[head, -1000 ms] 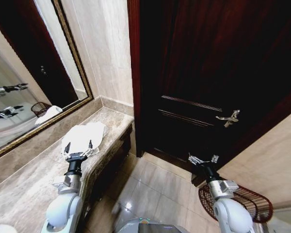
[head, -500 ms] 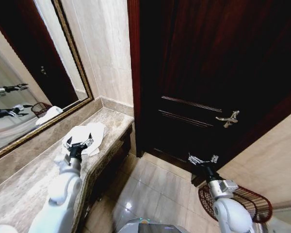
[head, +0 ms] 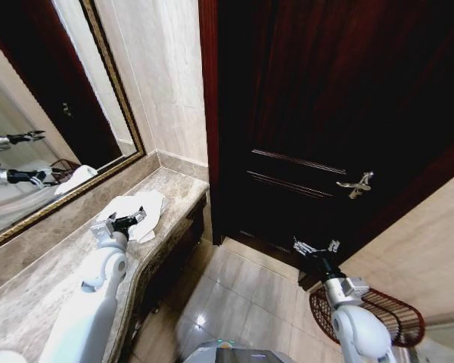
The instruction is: Discard the used towel into the hamper.
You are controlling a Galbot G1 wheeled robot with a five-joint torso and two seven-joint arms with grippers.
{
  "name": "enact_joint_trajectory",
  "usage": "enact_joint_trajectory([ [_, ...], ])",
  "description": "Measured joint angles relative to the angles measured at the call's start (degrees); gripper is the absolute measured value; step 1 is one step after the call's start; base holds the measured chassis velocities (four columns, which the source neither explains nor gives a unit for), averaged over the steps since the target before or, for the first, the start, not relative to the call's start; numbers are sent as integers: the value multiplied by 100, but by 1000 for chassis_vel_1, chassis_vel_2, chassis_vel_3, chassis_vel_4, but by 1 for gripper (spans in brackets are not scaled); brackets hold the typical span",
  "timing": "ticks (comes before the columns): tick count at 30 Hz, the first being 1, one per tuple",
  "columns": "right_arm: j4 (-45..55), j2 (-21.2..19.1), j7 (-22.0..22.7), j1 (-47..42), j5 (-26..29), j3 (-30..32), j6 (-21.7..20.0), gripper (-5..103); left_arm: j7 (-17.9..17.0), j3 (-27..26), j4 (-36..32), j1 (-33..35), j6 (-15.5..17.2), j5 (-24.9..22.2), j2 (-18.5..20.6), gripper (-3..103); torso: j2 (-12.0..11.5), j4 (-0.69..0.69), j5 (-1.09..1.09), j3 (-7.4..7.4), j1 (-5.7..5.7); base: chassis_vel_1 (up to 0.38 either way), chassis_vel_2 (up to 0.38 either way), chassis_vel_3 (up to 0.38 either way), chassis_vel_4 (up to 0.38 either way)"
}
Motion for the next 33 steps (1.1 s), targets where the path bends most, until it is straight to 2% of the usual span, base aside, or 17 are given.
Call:
enact_joint_trajectory([
  [16,-79,15,-2,133,16,-45,-6,100,-173,359,705,-479,77,-97,84,100,-9,0,2,-5,-5,0,0,0,0],
  [27,-177,-94,4,24,147,9,152,100,-169,264,932,-491,27,-55,45,102,-12,-1,2,-7,-6,0,0,0,0],
  [28,-184,-102,4,37,156,-6,152,100,-163,235,937,-451,-6,-46,27,97,-12,0,2,-7,-7,0,0,0,0],
  [32,-186,-102,4,62,161,-27,152,100,-156,222,946,-413,-34,-38,-13,97,-13,1,2,-8,-7,0,0,0,0],
  [33,-186,-102,4,65,162,-27,152,100,-156,224,960,-414,-38,-36,-24,94,-13,0,2,-8,-7,0,0,0,0],
])
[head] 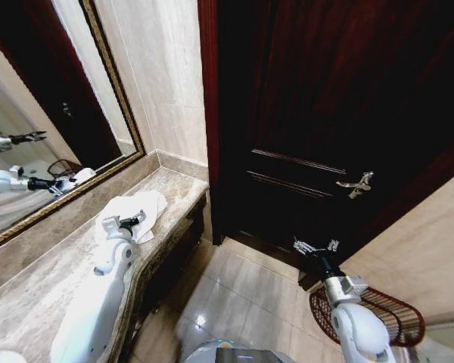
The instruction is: Discard the used towel into the hamper.
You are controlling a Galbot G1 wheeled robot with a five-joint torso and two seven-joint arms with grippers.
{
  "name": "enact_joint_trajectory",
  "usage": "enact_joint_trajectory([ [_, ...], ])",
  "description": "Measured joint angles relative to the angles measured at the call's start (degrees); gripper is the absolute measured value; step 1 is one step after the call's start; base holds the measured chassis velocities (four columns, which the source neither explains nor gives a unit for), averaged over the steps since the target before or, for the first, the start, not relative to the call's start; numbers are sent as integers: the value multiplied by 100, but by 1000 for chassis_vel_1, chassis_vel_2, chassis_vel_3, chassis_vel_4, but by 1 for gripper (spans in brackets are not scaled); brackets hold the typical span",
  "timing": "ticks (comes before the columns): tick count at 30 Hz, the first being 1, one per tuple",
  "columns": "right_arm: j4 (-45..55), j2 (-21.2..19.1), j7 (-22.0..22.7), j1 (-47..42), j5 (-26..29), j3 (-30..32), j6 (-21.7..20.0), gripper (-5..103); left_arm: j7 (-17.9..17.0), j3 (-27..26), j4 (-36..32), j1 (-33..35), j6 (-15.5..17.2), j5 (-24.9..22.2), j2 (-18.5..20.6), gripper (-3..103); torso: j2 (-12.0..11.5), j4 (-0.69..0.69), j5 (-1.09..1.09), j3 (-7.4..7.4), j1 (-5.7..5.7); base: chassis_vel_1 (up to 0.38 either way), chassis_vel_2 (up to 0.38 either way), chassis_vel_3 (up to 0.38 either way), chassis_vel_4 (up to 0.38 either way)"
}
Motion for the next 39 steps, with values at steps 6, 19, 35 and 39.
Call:
enact_joint_trajectory([
  [6,-2,-23,0,-8,10,11,12,100,21,7,38,-10,-50,8,-25,96,-1,0,0,0,0,0,0,0,0],
  [19,-29,-26,8,-18,6,23,54,100,136,-85,28,77,-178,14,-84,56,-2,0,0,-1,-1,0,0,0,0],
  [35,-2,-10,4,-20,-26,23,51,100,230,-150,68,156,-379,86,-109,6,-3,0,-1,-1,-1,0,0,0,0],
  [39,6,2,2,-20,-35,16,49,100,241,-157,43,154,-388,86,-93,6,-3,0,-1,-1,-1,0,0,0,0],
])
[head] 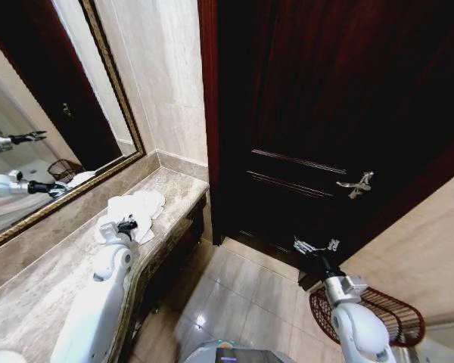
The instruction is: Discard the used towel into the hamper.
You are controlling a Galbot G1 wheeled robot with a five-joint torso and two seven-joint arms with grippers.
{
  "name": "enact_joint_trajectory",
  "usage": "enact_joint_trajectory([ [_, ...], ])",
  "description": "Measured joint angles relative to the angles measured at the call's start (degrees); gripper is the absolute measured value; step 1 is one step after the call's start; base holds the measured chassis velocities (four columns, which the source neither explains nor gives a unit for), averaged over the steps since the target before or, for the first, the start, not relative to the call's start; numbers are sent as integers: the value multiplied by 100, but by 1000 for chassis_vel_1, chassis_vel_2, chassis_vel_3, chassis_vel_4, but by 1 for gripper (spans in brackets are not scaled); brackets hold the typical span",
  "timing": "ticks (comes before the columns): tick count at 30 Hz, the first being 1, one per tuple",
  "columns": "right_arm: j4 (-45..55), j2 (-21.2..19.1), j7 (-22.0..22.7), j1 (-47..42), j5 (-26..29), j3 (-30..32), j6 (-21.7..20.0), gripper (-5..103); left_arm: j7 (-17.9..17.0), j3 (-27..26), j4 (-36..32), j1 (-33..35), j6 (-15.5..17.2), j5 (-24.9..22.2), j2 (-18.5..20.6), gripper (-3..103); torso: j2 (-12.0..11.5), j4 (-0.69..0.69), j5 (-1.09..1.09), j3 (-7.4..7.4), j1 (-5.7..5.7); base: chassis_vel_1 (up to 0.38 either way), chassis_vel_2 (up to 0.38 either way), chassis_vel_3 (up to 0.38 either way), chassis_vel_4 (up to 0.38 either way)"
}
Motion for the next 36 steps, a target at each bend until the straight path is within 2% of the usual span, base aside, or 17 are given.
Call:
enact_joint_trajectory([
  [27,107,-25,-21,-13,-48,18,-9,100,85,-96,-339,132,-138,70,29,6,0,0,0,0,0,0,0,0,0],
  [36,128,-23,-21,-11,-61,19,-9,100,279,-173,-702,341,-420,196,76,6,0,0,0,0,0,0,0,0,0],
])
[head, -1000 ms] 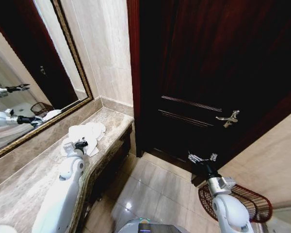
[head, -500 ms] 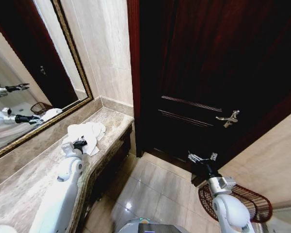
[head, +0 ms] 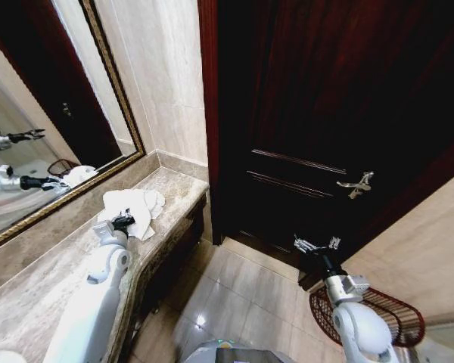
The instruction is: Discard the used towel into the hamper.
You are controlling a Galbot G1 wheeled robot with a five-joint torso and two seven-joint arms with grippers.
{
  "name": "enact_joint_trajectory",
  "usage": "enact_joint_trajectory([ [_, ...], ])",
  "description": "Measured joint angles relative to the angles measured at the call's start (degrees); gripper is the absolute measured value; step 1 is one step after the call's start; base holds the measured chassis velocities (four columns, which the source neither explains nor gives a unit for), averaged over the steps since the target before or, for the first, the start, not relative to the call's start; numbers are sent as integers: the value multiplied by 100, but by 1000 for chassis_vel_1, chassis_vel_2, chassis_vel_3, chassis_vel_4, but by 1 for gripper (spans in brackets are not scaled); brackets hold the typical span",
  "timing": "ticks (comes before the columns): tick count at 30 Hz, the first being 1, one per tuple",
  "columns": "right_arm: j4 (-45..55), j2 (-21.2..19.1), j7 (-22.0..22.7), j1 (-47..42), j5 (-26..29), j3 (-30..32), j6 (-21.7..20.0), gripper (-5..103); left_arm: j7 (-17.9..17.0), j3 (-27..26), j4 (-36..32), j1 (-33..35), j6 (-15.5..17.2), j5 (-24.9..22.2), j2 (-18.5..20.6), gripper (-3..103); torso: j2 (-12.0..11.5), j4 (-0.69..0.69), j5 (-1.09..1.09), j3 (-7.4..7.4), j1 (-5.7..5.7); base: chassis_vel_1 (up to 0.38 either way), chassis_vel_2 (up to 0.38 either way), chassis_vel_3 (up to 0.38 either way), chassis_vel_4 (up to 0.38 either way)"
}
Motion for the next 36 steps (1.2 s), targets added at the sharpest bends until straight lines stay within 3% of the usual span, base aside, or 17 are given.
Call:
enact_joint_trajectory([
  [15,52,38,-3,-23,-7,3,0,100,121,-16,-934,246,-222,-40,40,6,0,0,0,0,0,0,0,0,0],
  [27,123,45,19,-58,22,13,7,100,521,-35,-2079,559,-449,-101,86,6,0,0,0,0,0,0,0,0,0],
  [36,229,79,117,-108,107,30,-3,100,879,77,-2475,1047,-719,232,-291,6,0,0,1,0,0,0,0,0,0],
])
